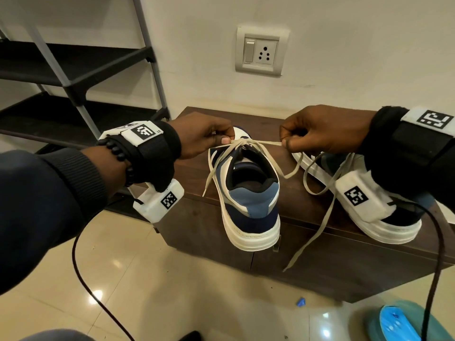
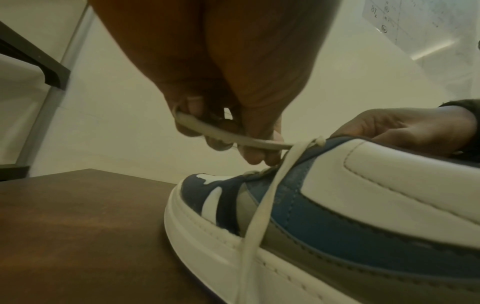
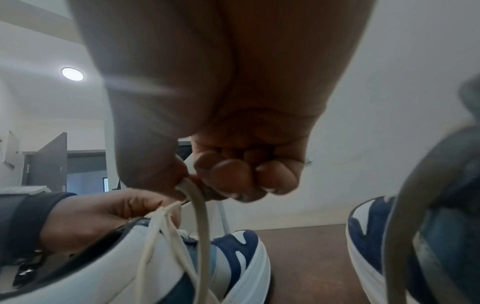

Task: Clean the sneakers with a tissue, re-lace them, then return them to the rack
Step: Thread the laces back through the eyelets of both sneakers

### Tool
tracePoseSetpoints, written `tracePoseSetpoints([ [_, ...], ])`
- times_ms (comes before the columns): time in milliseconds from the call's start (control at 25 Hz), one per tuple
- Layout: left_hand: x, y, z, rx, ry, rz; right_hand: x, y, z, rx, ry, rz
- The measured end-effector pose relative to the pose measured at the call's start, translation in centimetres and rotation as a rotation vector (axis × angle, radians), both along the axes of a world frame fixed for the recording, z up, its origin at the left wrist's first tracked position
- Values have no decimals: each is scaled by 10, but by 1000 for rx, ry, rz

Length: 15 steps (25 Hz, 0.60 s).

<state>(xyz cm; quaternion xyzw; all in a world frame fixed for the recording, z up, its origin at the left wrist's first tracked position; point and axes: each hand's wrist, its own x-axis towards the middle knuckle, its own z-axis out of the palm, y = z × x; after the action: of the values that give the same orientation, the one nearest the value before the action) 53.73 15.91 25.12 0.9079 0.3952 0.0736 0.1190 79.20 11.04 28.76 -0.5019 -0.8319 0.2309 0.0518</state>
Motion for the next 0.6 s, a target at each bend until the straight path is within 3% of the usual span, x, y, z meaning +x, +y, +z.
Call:
tracePoseSetpoints([
  [600, 0, 4, 2, -24, -4, 5, 4, 0, -6, -122, -184, 90],
])
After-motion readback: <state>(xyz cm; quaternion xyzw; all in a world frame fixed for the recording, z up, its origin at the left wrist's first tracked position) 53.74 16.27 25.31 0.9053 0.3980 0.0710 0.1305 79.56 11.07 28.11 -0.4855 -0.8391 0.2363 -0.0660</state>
